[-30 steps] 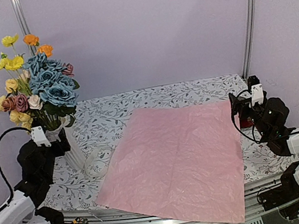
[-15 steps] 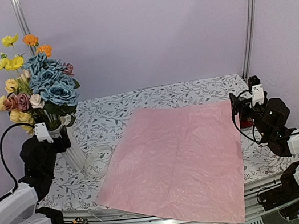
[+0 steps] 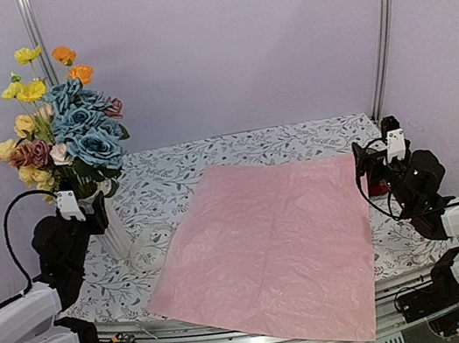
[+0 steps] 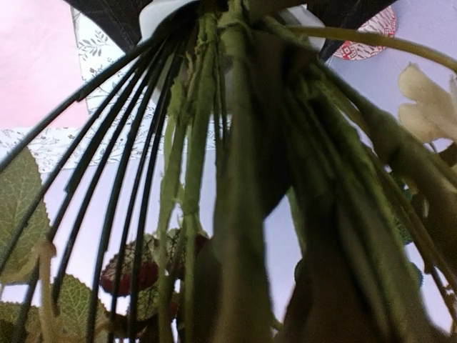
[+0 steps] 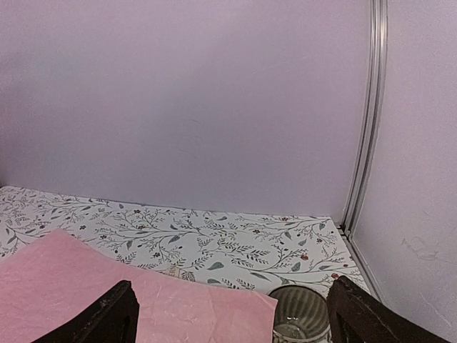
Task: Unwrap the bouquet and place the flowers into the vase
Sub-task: Move the vase to the corner of the board.
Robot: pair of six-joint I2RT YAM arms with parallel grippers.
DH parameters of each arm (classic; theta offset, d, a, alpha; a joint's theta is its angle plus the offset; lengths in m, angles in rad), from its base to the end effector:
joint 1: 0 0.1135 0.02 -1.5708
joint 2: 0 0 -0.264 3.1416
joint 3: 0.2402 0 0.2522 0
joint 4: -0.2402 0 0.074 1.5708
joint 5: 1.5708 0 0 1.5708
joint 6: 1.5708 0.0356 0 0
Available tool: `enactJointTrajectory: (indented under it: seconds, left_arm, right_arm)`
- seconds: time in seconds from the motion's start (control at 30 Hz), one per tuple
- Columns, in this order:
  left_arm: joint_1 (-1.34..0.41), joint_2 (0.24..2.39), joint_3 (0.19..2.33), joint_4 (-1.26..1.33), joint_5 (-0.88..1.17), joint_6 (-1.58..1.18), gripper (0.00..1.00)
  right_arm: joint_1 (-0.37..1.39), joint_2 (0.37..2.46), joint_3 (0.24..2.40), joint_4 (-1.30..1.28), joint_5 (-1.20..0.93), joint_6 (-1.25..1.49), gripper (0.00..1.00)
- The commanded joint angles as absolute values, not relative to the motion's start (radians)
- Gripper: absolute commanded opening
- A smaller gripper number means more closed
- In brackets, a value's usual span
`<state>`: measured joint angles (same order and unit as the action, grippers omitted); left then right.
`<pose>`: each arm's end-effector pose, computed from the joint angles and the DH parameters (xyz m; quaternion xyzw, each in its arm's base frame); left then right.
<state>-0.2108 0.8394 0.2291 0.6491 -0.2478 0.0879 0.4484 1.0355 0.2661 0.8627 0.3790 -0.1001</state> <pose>0.1849 -0.0306 0.2230 0.0143 0.6935 0.0416 0.7191 0.1946 0.0790 0.2232 -0.0450 0.6743 0.0009 0.7371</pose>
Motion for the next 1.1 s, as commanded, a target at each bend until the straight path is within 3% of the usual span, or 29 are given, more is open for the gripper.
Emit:
enactJointTrajectory:
  seconds: [0.0, 0.67, 1.07]
  left_arm:
    - [-0.196, 0.835, 0.217, 0.765, -0.192, 0.135, 0.63]
    - [-0.196, 1.102, 0.365, 1.004, -0.118, 0.104, 0.6]
    - [-0.196, 0.929, 0.3, 0.884, -0.19, 0.119, 0.59]
  right_arm:
    - [0.443, 1.029, 0.253, 0.879, 0.365, -0.093, 0.94]
    - [0.442, 1.017, 0.248, 0.871, 0.365, -0.094, 0.94]
    - [0.442, 1.035, 0.255, 0.871, 0.353, -0.09, 0.94]
